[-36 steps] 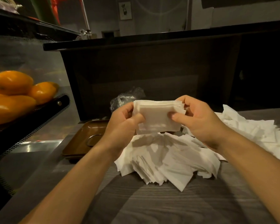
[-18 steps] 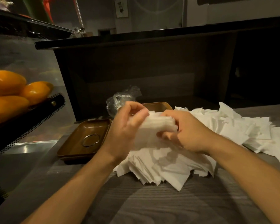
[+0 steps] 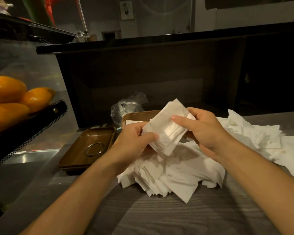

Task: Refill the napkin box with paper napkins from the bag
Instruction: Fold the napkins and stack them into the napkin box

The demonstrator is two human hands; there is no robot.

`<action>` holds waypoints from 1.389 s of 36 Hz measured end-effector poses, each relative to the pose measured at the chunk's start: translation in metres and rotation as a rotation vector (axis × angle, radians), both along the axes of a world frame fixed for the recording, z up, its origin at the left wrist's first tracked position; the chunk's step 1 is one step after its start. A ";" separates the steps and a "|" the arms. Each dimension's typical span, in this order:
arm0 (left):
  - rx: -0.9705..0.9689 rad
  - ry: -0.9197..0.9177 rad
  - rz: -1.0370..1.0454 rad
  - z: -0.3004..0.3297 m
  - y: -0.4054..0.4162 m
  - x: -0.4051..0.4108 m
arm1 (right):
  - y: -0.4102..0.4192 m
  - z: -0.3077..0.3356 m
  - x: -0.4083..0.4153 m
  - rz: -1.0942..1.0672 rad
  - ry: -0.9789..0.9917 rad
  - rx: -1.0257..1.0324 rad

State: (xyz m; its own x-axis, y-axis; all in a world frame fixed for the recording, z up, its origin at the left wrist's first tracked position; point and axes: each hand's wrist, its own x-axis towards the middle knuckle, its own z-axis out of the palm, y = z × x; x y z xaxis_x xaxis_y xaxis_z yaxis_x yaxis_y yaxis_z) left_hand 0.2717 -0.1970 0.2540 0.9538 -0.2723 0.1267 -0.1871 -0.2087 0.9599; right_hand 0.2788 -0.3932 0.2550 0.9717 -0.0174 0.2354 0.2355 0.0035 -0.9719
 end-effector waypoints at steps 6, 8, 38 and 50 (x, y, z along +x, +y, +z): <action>-0.137 0.198 -0.210 0.012 -0.004 -0.009 | 0.002 0.003 -0.006 0.162 0.007 -0.069; -0.164 0.212 -0.250 0.015 -0.005 -0.010 | 0.004 0.005 -0.010 0.181 -0.017 -0.091; -0.502 0.503 -0.481 0.008 -0.008 -0.011 | 0.012 0.012 -0.022 0.315 0.158 0.032; 0.208 0.040 -0.146 0.035 -0.028 0.003 | 0.003 0.044 0.003 -0.202 -0.074 -0.244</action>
State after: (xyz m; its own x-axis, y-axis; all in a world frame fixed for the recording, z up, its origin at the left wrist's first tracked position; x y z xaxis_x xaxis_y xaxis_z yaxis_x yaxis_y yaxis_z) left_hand 0.2745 -0.2254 0.2889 0.9054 -0.4242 0.0171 -0.1930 -0.3755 0.9065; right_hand 0.2822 -0.3905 0.2990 0.9345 -0.1422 0.3264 0.2781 -0.2810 -0.9185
